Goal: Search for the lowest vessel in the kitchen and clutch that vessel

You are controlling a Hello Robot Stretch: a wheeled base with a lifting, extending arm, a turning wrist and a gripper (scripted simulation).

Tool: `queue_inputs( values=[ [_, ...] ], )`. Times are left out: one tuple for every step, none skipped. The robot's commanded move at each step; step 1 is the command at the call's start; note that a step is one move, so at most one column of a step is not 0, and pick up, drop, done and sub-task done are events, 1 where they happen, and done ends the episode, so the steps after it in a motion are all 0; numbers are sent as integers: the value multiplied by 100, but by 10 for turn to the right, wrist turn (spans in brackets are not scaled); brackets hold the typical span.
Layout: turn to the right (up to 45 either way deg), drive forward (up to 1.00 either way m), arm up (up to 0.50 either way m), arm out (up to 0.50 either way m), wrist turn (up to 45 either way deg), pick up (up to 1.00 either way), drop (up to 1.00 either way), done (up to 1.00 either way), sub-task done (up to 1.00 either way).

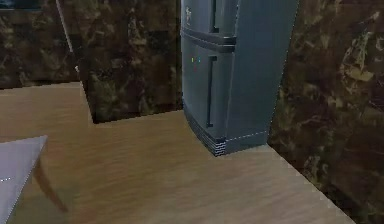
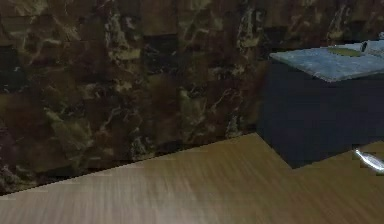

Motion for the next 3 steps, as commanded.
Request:
queue_inputs(
  values=[
    [0, 15, 0, 0, 0, 0, 0, 0, 0],
    [-150, 0, 0, 0, 0, 0, 0, 0, 0],
    [-30, 0, 0, 0, 0, 0, 0, 0, 0]
  ],
)
